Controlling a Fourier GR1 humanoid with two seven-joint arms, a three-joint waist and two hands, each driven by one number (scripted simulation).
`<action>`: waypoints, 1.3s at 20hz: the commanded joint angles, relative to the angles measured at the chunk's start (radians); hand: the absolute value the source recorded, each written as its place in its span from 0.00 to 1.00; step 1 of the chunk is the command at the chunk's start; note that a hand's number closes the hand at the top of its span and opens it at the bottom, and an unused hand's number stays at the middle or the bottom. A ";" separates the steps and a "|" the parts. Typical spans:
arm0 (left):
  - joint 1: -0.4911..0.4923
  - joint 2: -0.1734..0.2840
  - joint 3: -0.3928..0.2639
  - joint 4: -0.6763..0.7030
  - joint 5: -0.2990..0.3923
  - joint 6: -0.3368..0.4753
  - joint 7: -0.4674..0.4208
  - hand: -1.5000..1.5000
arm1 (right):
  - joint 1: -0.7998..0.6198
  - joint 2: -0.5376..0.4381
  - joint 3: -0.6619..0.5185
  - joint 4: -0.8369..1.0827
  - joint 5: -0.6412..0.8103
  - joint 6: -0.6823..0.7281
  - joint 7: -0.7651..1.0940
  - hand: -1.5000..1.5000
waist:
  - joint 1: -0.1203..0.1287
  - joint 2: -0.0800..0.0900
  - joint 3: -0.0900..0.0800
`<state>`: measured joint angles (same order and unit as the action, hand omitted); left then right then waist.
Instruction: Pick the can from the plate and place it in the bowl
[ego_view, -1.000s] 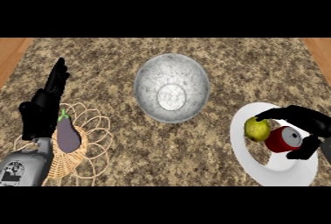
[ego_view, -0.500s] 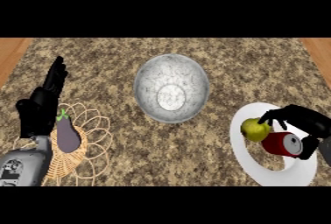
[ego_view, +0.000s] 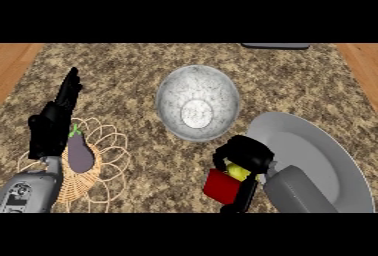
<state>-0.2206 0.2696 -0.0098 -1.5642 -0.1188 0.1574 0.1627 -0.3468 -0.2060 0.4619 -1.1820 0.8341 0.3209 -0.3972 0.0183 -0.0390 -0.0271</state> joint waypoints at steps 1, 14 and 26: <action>-0.005 0.004 0.002 -0.005 -0.002 0.000 0.009 0.50 | 0.044 0.196 0.141 -0.062 0.035 -0.054 0.214 1.00 | 0.016 0.007 0.021; 0.002 0.002 0.021 0.007 -0.005 0.017 0.006 0.50 | 0.196 0.206 0.494 -0.548 -0.060 -0.555 0.824 1.00 | -0.029 0.008 0.024; -0.015 -0.011 0.008 -0.005 -0.006 0.004 -0.007 0.50 | -0.180 0.205 0.582 -0.561 0.106 -0.855 1.490 1.00 | 0.010 0.036 0.025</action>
<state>-0.2222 0.2587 -0.0053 -1.5678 -0.1249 0.1637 0.1525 -0.4010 -0.0120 1.0340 -1.7622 0.9288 -0.4264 0.9093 0.0178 -0.0098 -0.0027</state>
